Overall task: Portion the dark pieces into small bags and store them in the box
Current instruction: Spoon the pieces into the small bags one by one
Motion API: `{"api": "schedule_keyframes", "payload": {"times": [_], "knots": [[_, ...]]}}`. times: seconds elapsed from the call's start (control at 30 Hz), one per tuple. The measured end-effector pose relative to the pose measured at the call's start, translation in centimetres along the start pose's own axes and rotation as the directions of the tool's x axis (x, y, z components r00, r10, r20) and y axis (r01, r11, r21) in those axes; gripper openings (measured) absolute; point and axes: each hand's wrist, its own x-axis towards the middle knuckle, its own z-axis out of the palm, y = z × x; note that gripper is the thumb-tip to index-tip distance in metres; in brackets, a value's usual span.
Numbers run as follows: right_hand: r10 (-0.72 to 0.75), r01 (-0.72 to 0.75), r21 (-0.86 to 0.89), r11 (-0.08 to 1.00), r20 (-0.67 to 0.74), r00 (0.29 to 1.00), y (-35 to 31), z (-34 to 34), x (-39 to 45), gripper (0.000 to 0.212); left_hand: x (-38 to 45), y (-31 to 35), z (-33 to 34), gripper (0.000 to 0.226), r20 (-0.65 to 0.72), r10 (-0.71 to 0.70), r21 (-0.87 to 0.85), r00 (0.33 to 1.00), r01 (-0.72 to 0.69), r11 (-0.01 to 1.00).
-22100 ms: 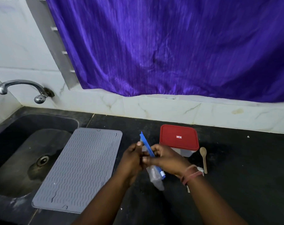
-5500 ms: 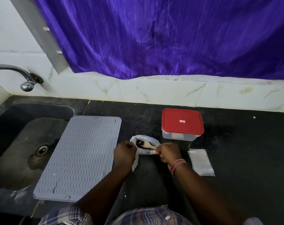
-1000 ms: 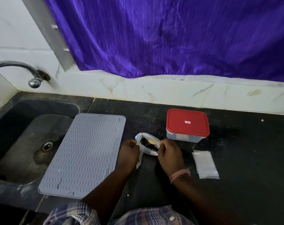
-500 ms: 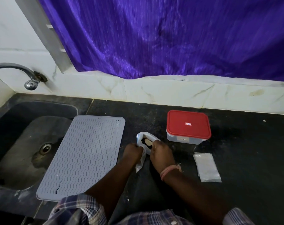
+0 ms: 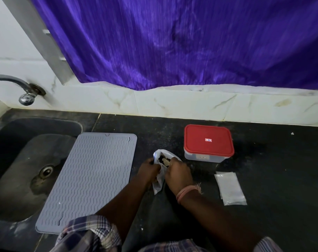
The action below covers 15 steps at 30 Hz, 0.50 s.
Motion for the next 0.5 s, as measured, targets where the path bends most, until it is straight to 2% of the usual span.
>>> {"api": "schedule_keyframes", "payload": {"times": [0.07, 0.13, 0.23, 0.3, 0.5], "knots": [[0.114, -0.113, 0.143, 0.983, 0.001, 0.994, -0.3, 0.2, 0.2, 0.024, 1.1, -0.8, 0.2, 0.048, 0.001, -0.003, 0.006, 1.0, 0.003, 1.0], [0.271, -0.273, 0.286, 0.919, 0.045, 0.961, -0.4, 0.5, 0.5, 0.027, 1.0, -0.9, 0.4, 0.048, -0.018, -0.016, 0.006, 1.0, 0.016, 1.0], [0.502, -0.514, 0.553, 0.655, 0.19, 0.844, -0.1, 0.9, 0.5, 0.025, 0.1, -0.4, 0.7, 0.045, -0.042, -0.018, -0.012, 0.999, 0.018, 1.0], [0.56, -0.57, 0.633, 0.523, 0.249, 0.79, -0.1, 0.8, 0.1, 0.02, -0.4, -0.1, 0.7, 0.042, -0.04, -0.017, -0.01, 0.999, 0.017, 1.0], [0.588, -0.579, 0.708, 0.405, 0.284, 0.758, 0.8, 0.3, 0.0, 0.025, -0.7, -0.3, 0.9, 0.033, -0.062, -0.002, -0.06, 0.998, -0.002, 0.998]]}}
